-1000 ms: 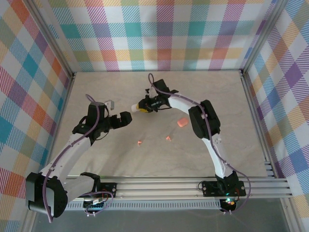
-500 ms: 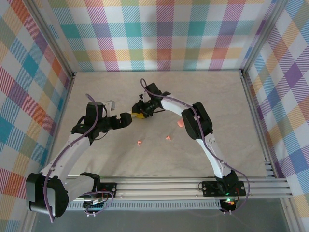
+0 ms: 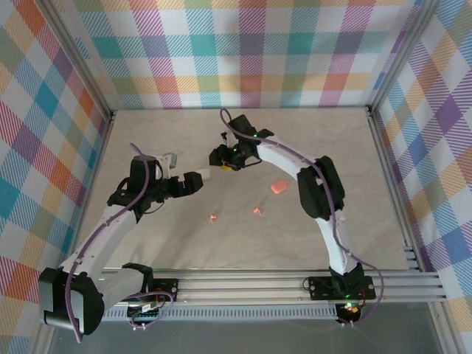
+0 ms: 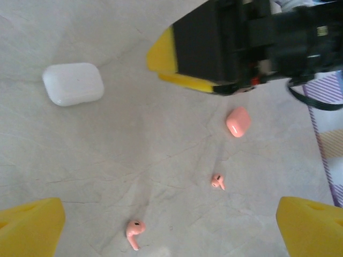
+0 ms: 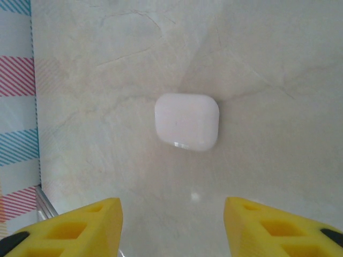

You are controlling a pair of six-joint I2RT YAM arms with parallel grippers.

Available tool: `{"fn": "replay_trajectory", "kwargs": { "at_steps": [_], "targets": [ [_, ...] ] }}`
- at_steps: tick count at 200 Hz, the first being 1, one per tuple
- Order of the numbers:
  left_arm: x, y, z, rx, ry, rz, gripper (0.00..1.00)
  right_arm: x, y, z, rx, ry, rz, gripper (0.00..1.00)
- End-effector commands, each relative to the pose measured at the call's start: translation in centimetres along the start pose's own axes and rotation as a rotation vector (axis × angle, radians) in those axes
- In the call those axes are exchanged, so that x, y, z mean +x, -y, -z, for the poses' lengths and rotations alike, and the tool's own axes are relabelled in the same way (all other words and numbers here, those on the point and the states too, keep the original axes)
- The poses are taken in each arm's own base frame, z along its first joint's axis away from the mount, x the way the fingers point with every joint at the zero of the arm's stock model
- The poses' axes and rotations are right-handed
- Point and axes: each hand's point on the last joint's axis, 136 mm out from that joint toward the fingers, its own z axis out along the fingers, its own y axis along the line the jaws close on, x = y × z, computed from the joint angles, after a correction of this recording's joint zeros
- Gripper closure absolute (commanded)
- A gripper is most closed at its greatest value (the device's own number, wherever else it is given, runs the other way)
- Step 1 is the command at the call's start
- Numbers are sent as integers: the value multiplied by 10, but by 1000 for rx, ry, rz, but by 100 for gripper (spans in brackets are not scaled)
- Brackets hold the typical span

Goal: Insert wireless bluetooth earbuds into charging case

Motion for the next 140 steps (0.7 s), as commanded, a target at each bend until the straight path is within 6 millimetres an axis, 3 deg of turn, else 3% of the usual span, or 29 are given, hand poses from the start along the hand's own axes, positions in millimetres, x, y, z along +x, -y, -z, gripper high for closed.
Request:
{"fn": "replay_trajectory", "kwargs": {
  "at_steps": [1, 34, 58, 97, 140],
  "targets": [
    [-1, 16, 0, 107, -11, 1, 0, 8, 12, 41, 97, 64, 102, 46],
    [-7, 30, -3, 192, 18, -1, 1, 38, 63, 86, 240, 38, 153, 39],
    [-2, 33, -18, 210, -45, 20, 7, 62, 98, 107, 390, -54, 233, 33],
    [13, 49, -52, 207, -149, 11, 13, 86, 148, 121, 637, -195, 261, 30],
    [25, 62, -75, 184, -211, -23, 13, 90, 170, 114, 705, -243, 240, 24]
  ]
}}
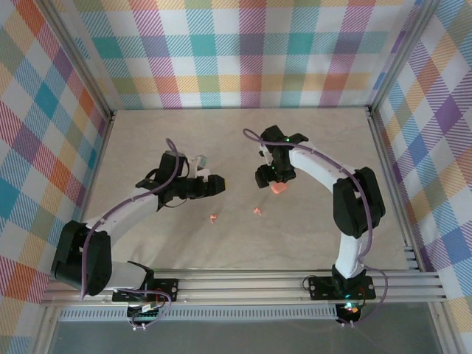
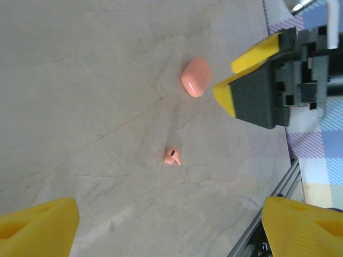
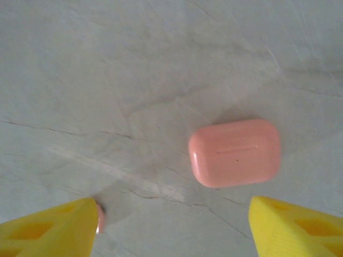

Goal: Insert wireless bluetooth earbuds into charging case

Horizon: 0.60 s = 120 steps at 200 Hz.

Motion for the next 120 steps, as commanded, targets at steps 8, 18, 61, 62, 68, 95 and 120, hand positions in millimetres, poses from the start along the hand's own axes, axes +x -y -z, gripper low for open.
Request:
{"fn": "replay_trajectory", "kwargs": {
  "at_steps": [8, 18, 61, 62, 68, 95, 120],
  "targets": [
    [-13, 14, -7, 1, 14, -30, 13, 18, 15, -22, 82, -112, 34, 24],
    [-13, 14, -9, -4, 8, -29, 12, 17, 16, -28, 81, -126, 25, 23],
    [-13, 12, -7, -18, 9, -36, 11, 13, 27, -46, 47, -163, -31, 20],
    [-12, 12, -7, -18, 7, -35, 11, 13, 27, -46, 47, -163, -32, 20],
    [-12, 12, -7, -20, 6, -34, 11, 13, 28, -47, 46, -169, -36, 19],
    [-11, 10, -9, -27, 2, -32, 11, 10, 28, -44, 39, -173, -30, 17],
    [-13, 10, -10, -27, 5, -31, 11, 6, 25, -35, 24, -157, -19, 17]
  ]
}}
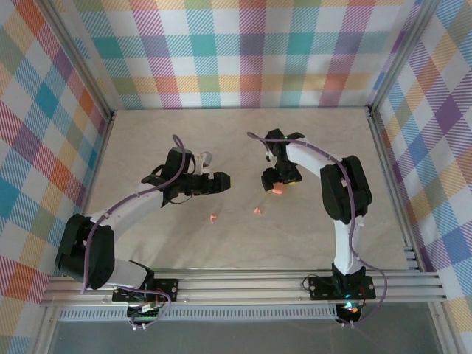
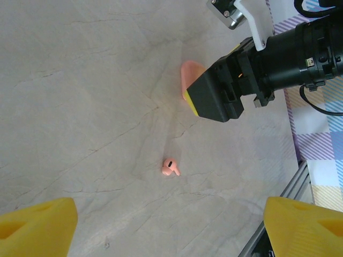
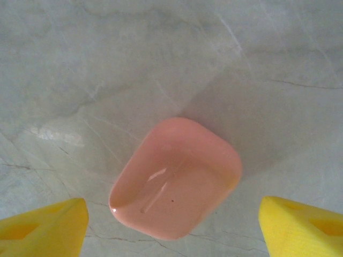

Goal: Insert wireless bluetooth earbuds into charging case

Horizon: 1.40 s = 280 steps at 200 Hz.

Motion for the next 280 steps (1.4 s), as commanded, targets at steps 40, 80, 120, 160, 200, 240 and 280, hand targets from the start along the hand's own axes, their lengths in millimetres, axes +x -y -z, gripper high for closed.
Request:
{"fn": "replay_trajectory", "kwargs": {
  "at_steps": [40, 80, 120, 160, 200, 240, 280],
  "targets": [
    [-8, 4, -3, 3, 3, -6, 11, -5, -10, 22, -57, 32, 150, 17],
    [-7, 2, -3, -5, 2, -4, 11, -14, 11, 33, -106, -17, -248, 17],
    [-7, 3, -5, 5, -7, 2, 11, -28, 0, 31, -175, 37, -321, 17],
    [-4, 4, -3, 7, -10, -6, 10, -35, -12, 31, -221, 86, 68, 18],
    [1, 1, -3, 11, -11, -6, 10, -17, -13, 35, -179, 173, 491, 14],
    [0, 3, -5, 21, -20, -8, 10, -14, -1, 34, -62, 235, 709, 11],
    [0, 1, -7, 13, -28, -8, 10, -17, -2, 30, -50, 219, 834, 11]
  ]
}}
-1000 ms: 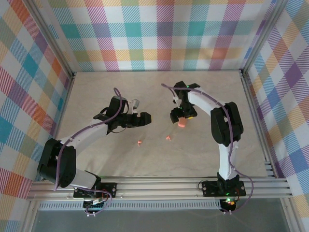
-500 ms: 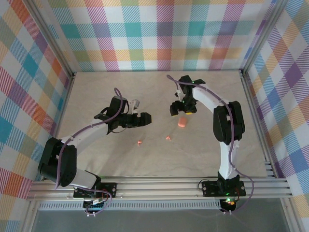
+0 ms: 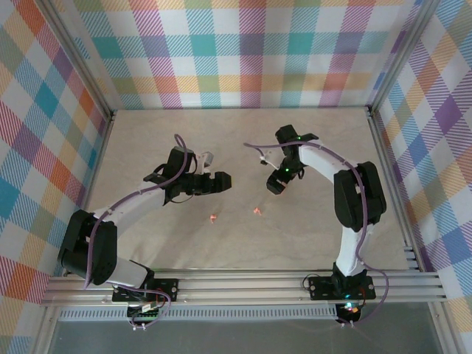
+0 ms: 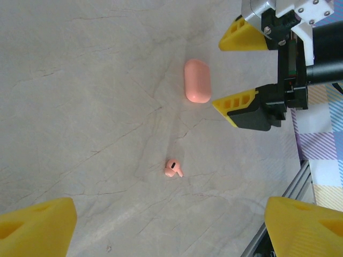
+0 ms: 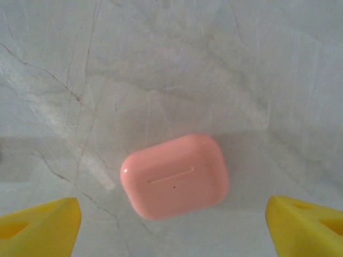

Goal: Insert wireless bluetooth earbuds into charging case

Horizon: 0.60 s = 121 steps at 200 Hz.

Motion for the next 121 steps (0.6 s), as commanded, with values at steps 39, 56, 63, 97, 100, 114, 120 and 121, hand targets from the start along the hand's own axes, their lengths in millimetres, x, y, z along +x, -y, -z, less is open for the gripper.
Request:
{"fn": "replay_trajectory", "kwargs": {
  "at_steps": [39, 56, 63, 97, 100, 114, 120, 121],
  "targets": [
    [1, 2, -3, 12, -16, -5, 10, -6, 9, -7, 21, -45, 207, 12],
    [0, 2, -4, 12, -17, -4, 10, -9, 12, -11, 17, -57, 193, 11],
    [0, 1, -5, 11, -18, -3, 10, -9, 13, -13, 9, -66, 181, 11],
    [-2, 2, -7, 12, -22, -2, 10, -6, 11, -26, -27, -106, 161, 11],
    [-2, 1, -7, 12, -22, 0, 10, -6, 11, -27, -30, -107, 159, 11],
    [-2, 1, -8, 9, -25, -2, 10, -5, 9, -31, -43, -109, 150, 11],
    [-1, 0, -8, 8, -27, -3, 10, -5, 8, -32, -51, -109, 148, 11],
    [-1, 0, -8, 8, -27, -3, 10, -5, 7, -32, -52, -109, 148, 11]
  ]
}}
